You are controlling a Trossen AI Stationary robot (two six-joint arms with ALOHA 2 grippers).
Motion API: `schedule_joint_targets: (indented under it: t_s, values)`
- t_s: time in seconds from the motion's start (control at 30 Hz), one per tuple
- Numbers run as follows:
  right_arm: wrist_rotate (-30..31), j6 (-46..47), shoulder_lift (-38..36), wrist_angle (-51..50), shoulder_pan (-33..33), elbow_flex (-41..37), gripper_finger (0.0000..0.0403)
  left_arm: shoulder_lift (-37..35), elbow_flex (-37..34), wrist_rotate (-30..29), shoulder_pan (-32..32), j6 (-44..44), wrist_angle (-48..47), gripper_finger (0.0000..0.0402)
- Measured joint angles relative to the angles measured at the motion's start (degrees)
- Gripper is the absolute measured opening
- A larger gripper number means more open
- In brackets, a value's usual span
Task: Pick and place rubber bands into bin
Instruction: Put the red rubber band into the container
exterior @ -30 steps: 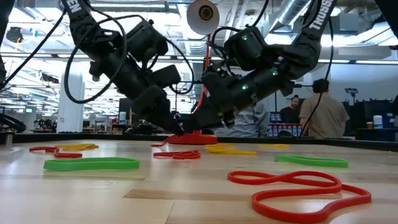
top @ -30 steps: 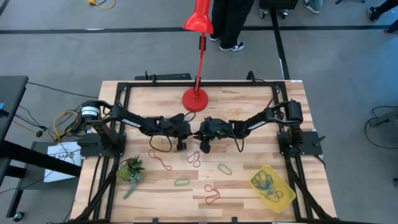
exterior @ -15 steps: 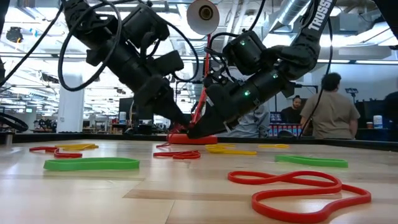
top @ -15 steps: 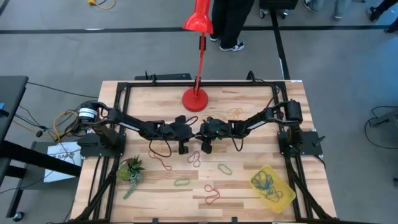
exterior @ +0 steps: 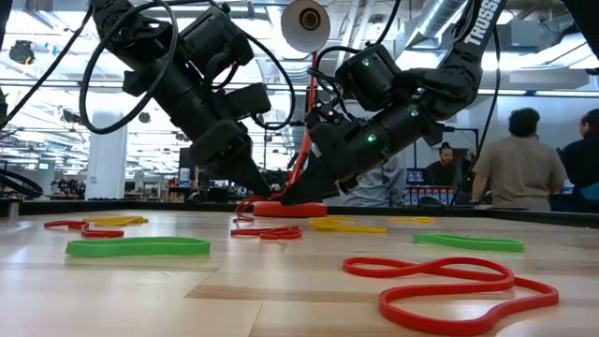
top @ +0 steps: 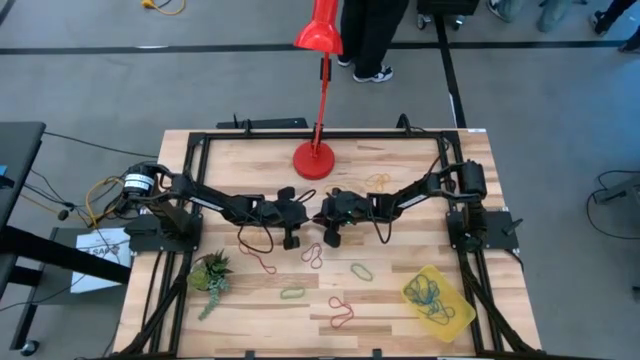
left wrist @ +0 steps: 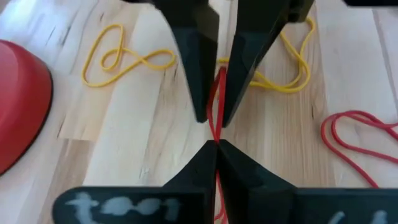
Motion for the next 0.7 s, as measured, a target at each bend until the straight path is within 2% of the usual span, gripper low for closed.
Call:
schedule_joint_targets:
  t_s: [0.17, 0.37, 0.43, 0.57, 0.7]
  values:
    - [-1.0, -0.2, 0.0, 0.2, 0.0, 0.0, 0.0008, 0.0, 0.0, -0.1, 0.0, -0.2, -0.1, 0.0000]
    - [-1.0, -0.2, 0.0, 0.1, 0.1, 0.0, 0.0003, 0.0, 0.0, -0.3, 0.0, -0.4, -0.2, 0.0000]
    - [-1.0, -0.2, 0.0, 0.0, 0.1, 0.0, 0.0003, 0.0, 0.0, -2.4, 0.0, -1.7, -0.2, 0.0001]
    - [0.1, -0.1, 0.0, 0.0, 0.1, 0.0, 0.0002, 0.0, 0.0, -7.6, 0.0, -3.2, -0.8, 0.0019]
    - [2.5, 2.1, 0.0, -0.3, 0.0, 0.0, 0.0001, 0.0, 0.0, -7.8, 0.0, -3.4, -0.8, 0.0052]
